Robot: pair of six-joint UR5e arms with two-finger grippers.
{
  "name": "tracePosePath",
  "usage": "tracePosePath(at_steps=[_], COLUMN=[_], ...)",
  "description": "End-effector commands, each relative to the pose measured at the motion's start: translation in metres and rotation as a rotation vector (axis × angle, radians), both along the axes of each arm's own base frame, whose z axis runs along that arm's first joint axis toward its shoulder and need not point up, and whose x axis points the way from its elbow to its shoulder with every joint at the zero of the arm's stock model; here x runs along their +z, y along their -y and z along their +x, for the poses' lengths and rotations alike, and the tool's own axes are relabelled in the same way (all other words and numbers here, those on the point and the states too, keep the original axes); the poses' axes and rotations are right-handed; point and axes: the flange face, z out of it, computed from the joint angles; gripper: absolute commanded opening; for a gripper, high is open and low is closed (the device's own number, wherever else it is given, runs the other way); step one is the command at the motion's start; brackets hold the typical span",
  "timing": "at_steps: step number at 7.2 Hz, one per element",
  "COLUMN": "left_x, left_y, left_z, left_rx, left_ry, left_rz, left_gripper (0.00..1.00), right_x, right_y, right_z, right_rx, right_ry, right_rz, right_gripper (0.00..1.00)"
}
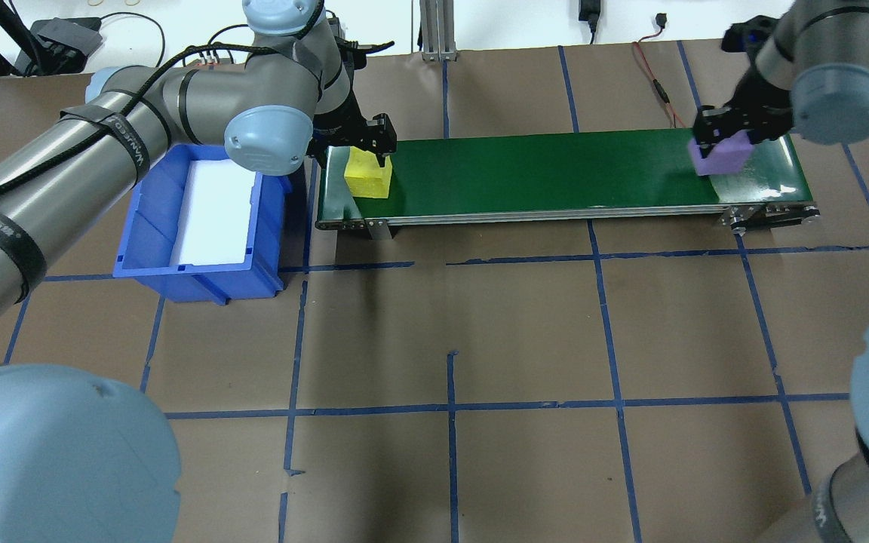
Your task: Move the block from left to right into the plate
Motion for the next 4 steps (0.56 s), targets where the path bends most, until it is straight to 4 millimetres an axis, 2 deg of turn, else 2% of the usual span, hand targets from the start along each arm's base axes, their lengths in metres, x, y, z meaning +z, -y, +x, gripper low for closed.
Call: tracePosePath(at_steps=[1, 2, 3, 4], left_x=[0.073, 0.100, 0.126, 0.148], left_y=[-0.041, -0.058, -0.071, -0.101], left_z=[0.010, 0.032, 0.061, 0.082], left_rx=[0.006, 0.037, 0.078, 0.026], left_ry=[0.009, 0.013, 0.012, 0.025], left_rz=[0.032, 0.051, 0.076, 0.149], left_gripper=[1.00, 1.00, 1.00, 1.00], right_x=[0.008, -0.003, -0.019, -0.044], right_y=[-0.068, -0.109, -0.159, -0.199], right_z=[-0.190, -0.251, -0.310, -0.348], right_rx=[-0.018, 0.036, 0.016, 0.030], right_ry=[-0.039, -0.044, -0.016, 0.017], right_rz=[0.020, 0.054, 0.067, 0.089], right_gripper=[0.28, 0.27, 0.26, 0.24])
